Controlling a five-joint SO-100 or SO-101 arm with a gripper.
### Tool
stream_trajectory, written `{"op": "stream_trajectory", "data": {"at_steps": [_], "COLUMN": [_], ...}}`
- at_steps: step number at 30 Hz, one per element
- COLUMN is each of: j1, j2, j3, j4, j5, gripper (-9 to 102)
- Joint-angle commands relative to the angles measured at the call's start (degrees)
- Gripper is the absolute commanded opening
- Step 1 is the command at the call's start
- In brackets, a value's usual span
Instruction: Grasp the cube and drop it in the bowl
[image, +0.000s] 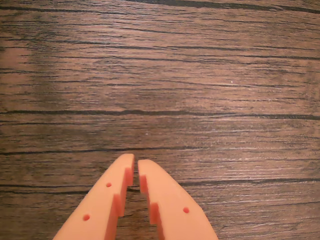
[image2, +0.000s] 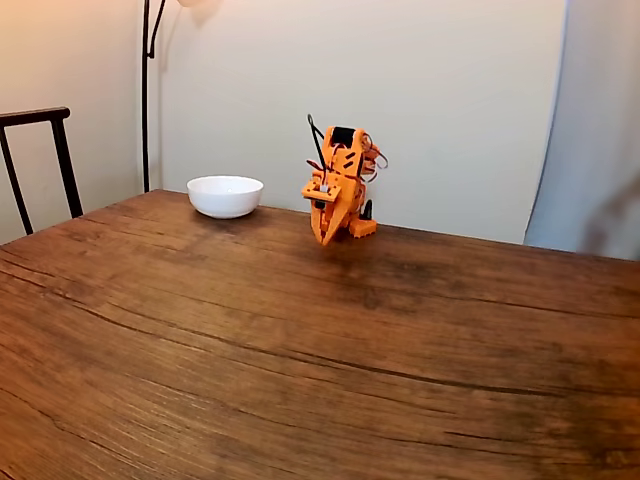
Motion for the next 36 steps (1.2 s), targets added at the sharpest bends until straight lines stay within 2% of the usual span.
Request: {"op": "stream_trajectory", "data": {"at_steps": [1,4,8,10,23,36], "j1": [-0.26,-4.48,-15.64,-17.23,-8.35,-8.17], "j2": [-0.7,-0.62,-0.62,-0.62,-0.7,-0.7], "j3": [0.09,0.09,0.09,0.09,0.09,0.09], "j4": [3.6,3.6,3.69,3.69,3.69,3.69], "j5": [0.18,0.18,0.18,0.18,0.18,0.18], "gripper": [0,0,0,0,0,0]}}
